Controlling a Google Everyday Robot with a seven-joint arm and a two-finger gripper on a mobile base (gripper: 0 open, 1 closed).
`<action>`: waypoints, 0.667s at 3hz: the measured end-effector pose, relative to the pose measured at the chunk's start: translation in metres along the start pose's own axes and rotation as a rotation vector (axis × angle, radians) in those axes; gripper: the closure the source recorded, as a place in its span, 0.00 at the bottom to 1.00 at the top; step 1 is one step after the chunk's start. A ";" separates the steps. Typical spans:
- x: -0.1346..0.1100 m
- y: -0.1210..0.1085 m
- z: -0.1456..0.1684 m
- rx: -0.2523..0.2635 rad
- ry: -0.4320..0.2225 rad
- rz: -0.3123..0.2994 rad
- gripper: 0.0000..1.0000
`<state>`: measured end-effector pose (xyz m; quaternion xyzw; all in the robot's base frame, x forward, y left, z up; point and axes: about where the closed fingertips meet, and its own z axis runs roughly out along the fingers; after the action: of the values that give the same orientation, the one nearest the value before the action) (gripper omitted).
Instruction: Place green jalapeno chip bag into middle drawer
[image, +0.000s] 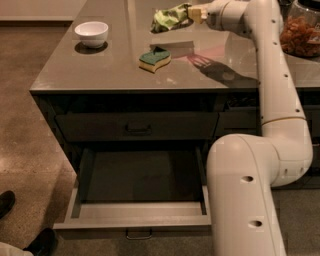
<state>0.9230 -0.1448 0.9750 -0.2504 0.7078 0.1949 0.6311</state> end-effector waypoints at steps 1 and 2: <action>-0.019 0.021 -0.027 -0.107 -0.034 -0.036 1.00; -0.031 0.044 -0.050 -0.215 -0.058 -0.079 1.00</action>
Offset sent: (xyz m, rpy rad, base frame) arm -0.1197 0.0086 0.0497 -0.0317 -0.1171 0.3622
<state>0.8587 -0.1358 1.0106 -0.3388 0.6538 0.2519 0.6280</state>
